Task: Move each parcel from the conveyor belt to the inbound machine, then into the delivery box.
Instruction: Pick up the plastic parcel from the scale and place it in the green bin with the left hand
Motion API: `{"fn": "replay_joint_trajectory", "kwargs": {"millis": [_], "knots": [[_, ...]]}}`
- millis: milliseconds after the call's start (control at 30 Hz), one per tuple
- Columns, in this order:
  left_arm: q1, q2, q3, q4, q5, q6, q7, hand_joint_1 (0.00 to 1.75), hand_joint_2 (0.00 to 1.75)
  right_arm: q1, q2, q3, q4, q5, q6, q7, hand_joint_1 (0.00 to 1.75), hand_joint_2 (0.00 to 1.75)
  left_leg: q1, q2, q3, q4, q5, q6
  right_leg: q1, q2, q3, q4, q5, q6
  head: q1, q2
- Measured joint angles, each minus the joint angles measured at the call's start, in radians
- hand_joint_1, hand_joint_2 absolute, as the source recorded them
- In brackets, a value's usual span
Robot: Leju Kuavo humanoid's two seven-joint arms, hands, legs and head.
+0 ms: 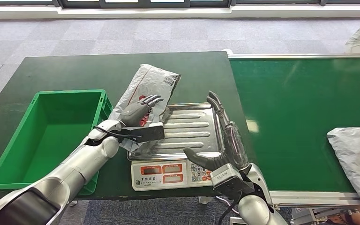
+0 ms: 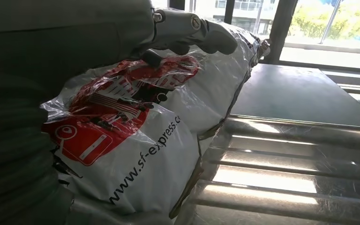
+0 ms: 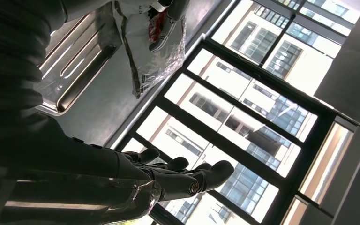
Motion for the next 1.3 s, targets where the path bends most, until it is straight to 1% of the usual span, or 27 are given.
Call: {"fn": "replay_joint_trajectory", "kwargs": {"millis": [100, 233, 533, 800, 967, 1000, 1133, 1167, 1300], "knots": [[-0.007, -0.002, -0.003, 0.013, -0.002, -0.012, 0.005, 0.0, 1.75, -0.002, 0.0, 0.0, 0.0, 0.0, 0.0, 0.0, 0.0, 1.75, 0.0, 0.0, 0.0, 0.0, 0.0, 0.0, 0.0, 0.0, 0.0, 0.0, 0.0, 0.0, 0.0, 0.0], [-0.026, -0.007, -0.012, 0.041, -0.015, -0.057, 0.024, 0.0, 1.75, -0.003, -0.001, 0.0, 0.0, -0.002, -0.005, 0.0, 0.0, 1.75, 0.0, 0.0, 0.0, 0.0, 0.0, 0.0, 0.0, 0.0, 0.0, 0.0, 0.0, 0.0, 0.0, 0.0], [-0.072, -0.004, -0.039, 0.104, -0.064, -0.122, 0.054, 0.0, 1.75, 0.004, -0.006, 0.002, 0.0, 0.0, -0.013, -0.001, 0.0, 1.75, 0.0, 0.0, 0.0, 0.0, 0.0, 0.0, 0.0, 0.0, 0.0, 0.0, 0.0, 0.0, 0.0, 0.0], [-0.084, -0.003, -0.043, 0.13, -0.07, -0.134, 0.058, 0.0, 1.75, 0.007, -0.008, 0.006, 0.0, 0.0, -0.012, -0.001, 0.0, 1.75, 0.0, 0.0, 0.001, 0.0, 0.001, -0.001, 0.0, 0.0, 0.0, 0.0, 0.0, -0.001, 0.0, 0.0], [-0.095, -0.002, -0.066, 0.144, -0.099, -0.174, 0.083, 0.0, 1.75, 0.004, -0.01, 0.01, 0.0, 0.001, -0.007, -0.004, 0.0, 1.75, 0.0, 0.0, 0.001, 0.0, 0.001, -0.001, 0.0, 0.0, 0.001, 0.0, 0.001, -0.001, 0.0, 0.0], [-0.099, -0.002, -0.072, 0.148, -0.106, -0.18, 0.089, 0.03, 1.75, 0.001, -0.011, 0.012, 0.0, 0.0, -0.006, -0.004, 0.0, 1.75, 0.0, 0.0, 0.001, 0.0, 0.001, -0.001, 0.0, 0.0, 0.001, 0.0, 0.001, -0.001, 0.0, 0.0], [-0.111, -0.001, -0.09, 0.161, -0.124, -0.2, 0.101, 1.71, 1.75, -0.007, -0.017, 0.019, 0.0, -0.007, -0.003, -0.008, 0.0, 1.75, 0.0, 0.001, 0.001, -0.001, 0.001, -0.001, 0.0, 0.0, 0.002, 0.0, 0.001, -0.001, 0.0, 0.0], [-0.113, 0.0, -0.094, 0.164, -0.127, -0.204, 0.102, 1.75, 1.75, -0.007, -0.019, 0.02, 0.0, -0.009, -0.003, -0.011, 0.0, 1.75, 0.0, 0.001, 0.0, -0.001, 0.001, -0.001, 0.0, 0.0, 0.003, 0.0, 0.001, -0.001, 0.0, 0.0], [-0.115, 0.018, -0.102, 0.168, -0.13, -0.197, 0.1, 1.75, 1.75, -0.009, -0.034, 0.028, 0.0, -0.032, -0.002, -0.028, 0.0, 1.75, 0.001, 0.001, -0.004, -0.002, 0.0, -0.001, 0.0, 0.0, 0.004, 0.0, 0.0, -0.001, 0.0, 0.0]]}}
